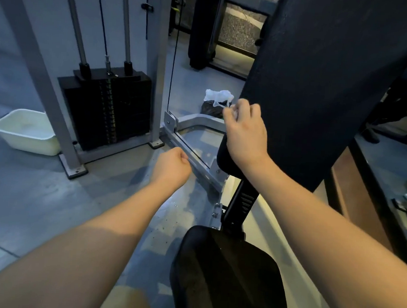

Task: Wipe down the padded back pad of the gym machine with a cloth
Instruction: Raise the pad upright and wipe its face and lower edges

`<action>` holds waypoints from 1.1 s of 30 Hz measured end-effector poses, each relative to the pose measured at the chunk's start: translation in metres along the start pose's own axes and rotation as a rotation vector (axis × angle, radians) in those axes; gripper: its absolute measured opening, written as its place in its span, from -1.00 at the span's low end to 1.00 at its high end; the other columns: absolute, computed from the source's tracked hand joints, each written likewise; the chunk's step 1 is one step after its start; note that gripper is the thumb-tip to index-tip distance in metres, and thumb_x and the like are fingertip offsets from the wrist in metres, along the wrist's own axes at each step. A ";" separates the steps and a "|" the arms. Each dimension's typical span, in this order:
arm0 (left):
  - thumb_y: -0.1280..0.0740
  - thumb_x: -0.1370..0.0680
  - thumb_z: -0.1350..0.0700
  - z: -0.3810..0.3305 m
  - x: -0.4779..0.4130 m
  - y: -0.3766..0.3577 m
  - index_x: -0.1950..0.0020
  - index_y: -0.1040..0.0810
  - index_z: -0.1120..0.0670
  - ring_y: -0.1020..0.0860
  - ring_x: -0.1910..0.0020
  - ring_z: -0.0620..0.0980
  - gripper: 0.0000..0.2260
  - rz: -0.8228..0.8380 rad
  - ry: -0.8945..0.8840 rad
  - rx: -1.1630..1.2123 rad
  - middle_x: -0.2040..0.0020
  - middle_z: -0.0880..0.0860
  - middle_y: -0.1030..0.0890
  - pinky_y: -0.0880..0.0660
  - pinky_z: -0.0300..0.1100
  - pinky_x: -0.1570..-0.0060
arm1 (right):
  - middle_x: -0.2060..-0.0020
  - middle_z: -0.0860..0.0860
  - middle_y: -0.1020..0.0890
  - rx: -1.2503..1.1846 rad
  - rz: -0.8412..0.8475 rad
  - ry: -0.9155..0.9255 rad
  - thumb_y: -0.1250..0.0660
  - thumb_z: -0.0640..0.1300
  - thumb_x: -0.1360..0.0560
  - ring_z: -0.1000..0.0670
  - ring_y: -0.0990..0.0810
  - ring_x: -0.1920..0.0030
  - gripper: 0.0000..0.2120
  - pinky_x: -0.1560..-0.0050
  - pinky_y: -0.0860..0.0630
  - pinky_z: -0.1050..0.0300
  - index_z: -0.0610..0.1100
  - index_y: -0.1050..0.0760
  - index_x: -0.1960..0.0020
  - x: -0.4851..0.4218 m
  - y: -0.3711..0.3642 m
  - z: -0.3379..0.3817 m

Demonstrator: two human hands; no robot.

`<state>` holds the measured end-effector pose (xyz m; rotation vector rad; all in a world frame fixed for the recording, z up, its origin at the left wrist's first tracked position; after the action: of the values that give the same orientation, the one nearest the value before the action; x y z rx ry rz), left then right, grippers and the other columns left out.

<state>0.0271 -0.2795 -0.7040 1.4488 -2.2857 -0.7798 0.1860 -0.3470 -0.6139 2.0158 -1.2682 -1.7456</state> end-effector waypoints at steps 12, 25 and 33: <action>-0.12 -0.57 0.19 0.014 0.015 0.005 0.05 -0.56 0.02 -0.54 0.25 -0.04 -0.78 0.047 -0.025 -0.013 0.10 -0.02 -0.60 -0.48 -0.16 0.30 | 0.06 -0.13 -0.56 -0.134 0.398 0.416 -0.49 -0.30 -0.33 -0.16 -0.51 0.12 -0.69 0.26 -0.48 0.02 -0.22 -0.60 -0.07 0.121 -0.022 0.022; -0.14 -0.53 0.34 -0.066 0.004 -0.025 -0.56 -0.30 0.03 -0.39 -0.43 -0.04 -0.41 0.123 -0.415 0.019 -0.50 -0.01 -0.36 -0.34 -0.22 -0.34 | -0.12 -0.13 -0.56 -0.274 -0.070 -0.145 -0.31 -0.32 -0.58 -0.12 -0.50 -0.07 -0.77 0.07 -0.30 0.23 -0.20 -0.58 -0.22 0.005 0.021 -0.058; -0.12 -0.55 0.40 -0.066 0.009 -0.027 -0.61 -0.21 -0.01 -0.33 -0.46 -0.08 -0.34 0.203 -0.336 0.062 -0.55 -0.02 -0.29 -0.19 -0.63 -0.07 | 0.01 -0.15 -0.59 -0.251 0.291 0.331 -0.47 -0.30 -0.38 -0.15 -0.51 0.10 -0.65 0.27 -0.48 0.06 -0.28 -0.60 -0.16 0.140 -0.008 -0.015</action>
<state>0.0783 -0.3145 -0.6681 1.1554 -2.6764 -0.9562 0.1947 -0.4447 -0.7153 1.7810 -1.1072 -1.3026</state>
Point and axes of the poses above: each hand's wrist, its own x-axis away from the middle knuckle, its own y-axis out of the back of the hand, z = x × y, the point moved 2 cm from there along -x, towards the middle knuckle
